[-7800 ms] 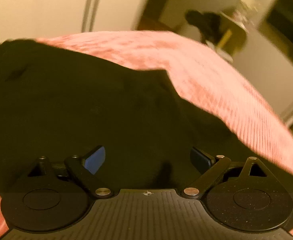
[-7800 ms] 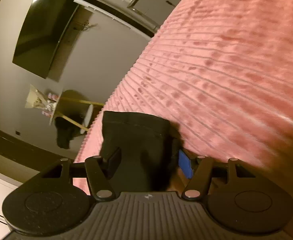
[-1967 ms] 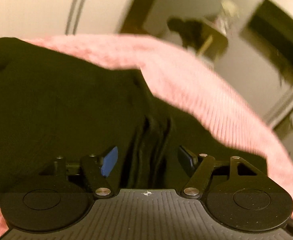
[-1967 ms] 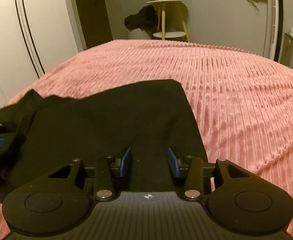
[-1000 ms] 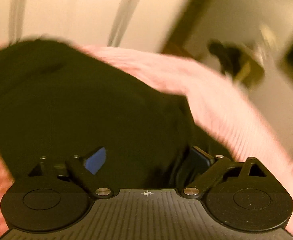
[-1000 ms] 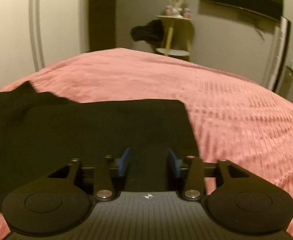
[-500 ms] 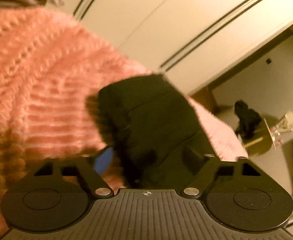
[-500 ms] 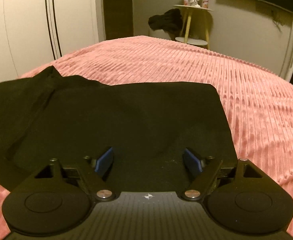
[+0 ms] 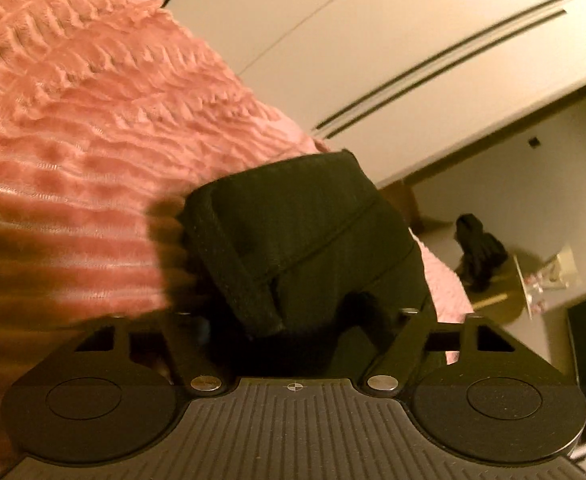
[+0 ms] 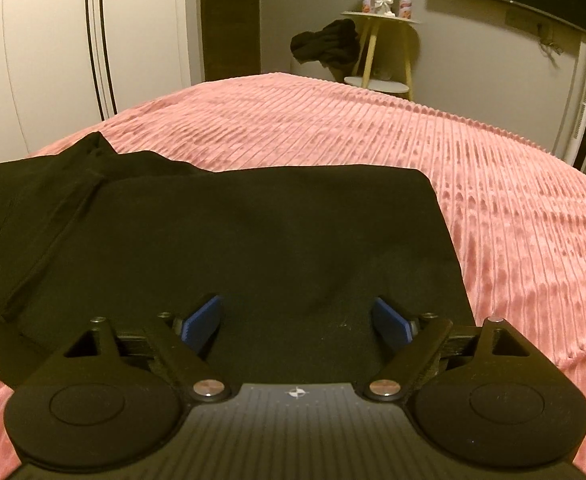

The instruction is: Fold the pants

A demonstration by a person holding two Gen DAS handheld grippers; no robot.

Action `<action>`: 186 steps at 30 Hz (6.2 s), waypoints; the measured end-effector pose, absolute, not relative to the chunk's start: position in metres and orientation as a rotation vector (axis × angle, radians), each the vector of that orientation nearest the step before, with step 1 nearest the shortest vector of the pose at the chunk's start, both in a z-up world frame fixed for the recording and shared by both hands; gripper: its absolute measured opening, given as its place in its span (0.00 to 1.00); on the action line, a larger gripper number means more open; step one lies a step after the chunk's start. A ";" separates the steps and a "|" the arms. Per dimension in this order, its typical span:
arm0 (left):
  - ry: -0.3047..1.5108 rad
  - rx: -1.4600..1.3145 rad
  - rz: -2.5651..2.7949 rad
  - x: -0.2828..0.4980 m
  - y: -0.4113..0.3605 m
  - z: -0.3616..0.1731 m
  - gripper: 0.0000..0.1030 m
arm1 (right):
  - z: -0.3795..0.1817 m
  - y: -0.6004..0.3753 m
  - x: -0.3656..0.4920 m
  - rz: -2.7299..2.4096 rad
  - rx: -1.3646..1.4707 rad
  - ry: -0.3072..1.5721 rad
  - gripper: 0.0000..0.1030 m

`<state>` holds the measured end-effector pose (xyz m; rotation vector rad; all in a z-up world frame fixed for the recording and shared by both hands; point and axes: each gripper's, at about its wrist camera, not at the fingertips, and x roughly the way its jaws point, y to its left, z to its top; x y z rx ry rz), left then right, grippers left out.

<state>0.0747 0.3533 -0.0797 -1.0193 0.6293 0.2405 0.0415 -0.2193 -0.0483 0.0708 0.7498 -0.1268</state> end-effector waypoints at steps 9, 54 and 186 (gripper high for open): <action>0.504 -0.611 0.086 0.063 0.296 0.025 0.20 | -0.040 -0.238 0.037 -0.167 0.181 0.735 0.62; 0.845 -0.330 0.121 0.073 0.091 -0.016 1.00 | -0.066 -0.308 0.076 0.063 0.961 0.782 0.84; 0.853 -0.190 -0.236 0.078 0.037 -0.023 1.00 | 0.005 -0.259 0.047 -0.240 0.236 0.712 0.39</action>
